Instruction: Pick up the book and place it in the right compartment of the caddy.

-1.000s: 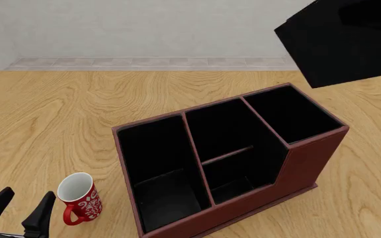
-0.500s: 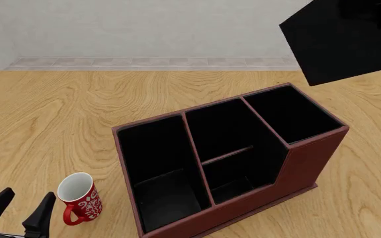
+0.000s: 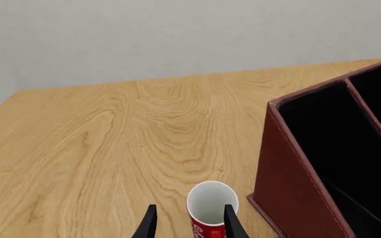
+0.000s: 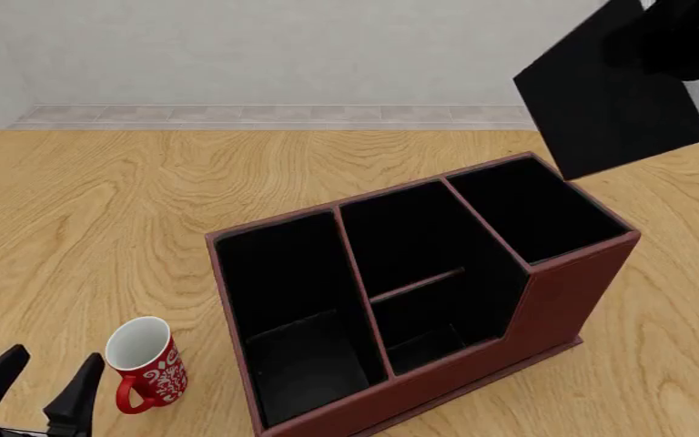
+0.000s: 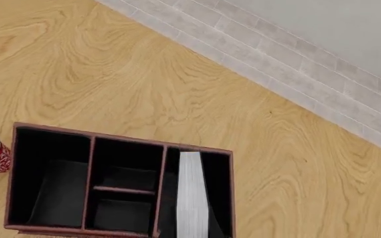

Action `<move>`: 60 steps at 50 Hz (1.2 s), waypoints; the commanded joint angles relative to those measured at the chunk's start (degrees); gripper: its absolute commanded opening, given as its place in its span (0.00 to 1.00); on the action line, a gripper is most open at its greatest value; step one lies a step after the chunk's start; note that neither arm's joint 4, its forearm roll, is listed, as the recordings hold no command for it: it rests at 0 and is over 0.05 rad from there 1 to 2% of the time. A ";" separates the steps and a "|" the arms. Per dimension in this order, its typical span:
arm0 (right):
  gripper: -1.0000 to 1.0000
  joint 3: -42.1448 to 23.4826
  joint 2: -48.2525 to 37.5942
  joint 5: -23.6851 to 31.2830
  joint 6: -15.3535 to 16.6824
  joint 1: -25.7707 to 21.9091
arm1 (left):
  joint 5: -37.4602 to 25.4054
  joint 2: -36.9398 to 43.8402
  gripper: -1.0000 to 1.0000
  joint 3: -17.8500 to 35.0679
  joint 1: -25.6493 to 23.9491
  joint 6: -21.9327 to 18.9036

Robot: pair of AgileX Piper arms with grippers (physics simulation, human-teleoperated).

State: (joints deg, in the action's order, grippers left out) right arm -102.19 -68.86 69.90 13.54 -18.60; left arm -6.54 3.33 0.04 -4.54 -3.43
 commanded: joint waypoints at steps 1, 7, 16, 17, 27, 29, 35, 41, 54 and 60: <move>0.00 0.85 -0.57 0.00 -1.46 1.30 | -0.04 0.16 1.00 -0.01 -0.04 0.03; 0.00 1.79 -0.51 0.00 -1.44 2.01 | -0.42 -0.05 1.00 -0.01 0.10 -0.09; 0.00 2.40 -0.75 0.00 -1.34 2.43 | -0.24 0.29 1.00 -0.02 -0.17 0.02; 0.00 2.37 -0.79 0.00 -1.36 2.32 | -0.18 0.31 1.00 -0.02 -0.12 -0.02; 0.00 2.48 -1.97 0.00 -1.21 2.90 | -1.19 -0.35 1.00 -0.02 -0.15 -0.17; 0.00 2.79 -2.06 0.00 -1.61 2.64 | -1.26 -0.36 1.00 -0.02 -0.03 -0.13; 0.00 2.55 -2.65 0.00 -1.53 2.82 | -1.24 -0.17 1.00 -0.03 -0.17 -0.24; 0.00 3.84 -3.25 0.00 -1.65 3.26 | -1.64 -0.33 1.00 -0.03 -0.09 -0.15; 0.00 4.37 -4.82 0.00 -1.65 3.43 | -1.93 -0.11 1.00 -0.03 -0.22 -0.42; 0.00 4.16 -5.66 0.00 -1.80 3.07 | -3.10 -1.13 1.00 -0.03 -0.03 -0.48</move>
State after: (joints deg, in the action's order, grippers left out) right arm -97.57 -73.59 69.90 12.99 -15.35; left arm -8.67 2.91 0.01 -4.70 -3.78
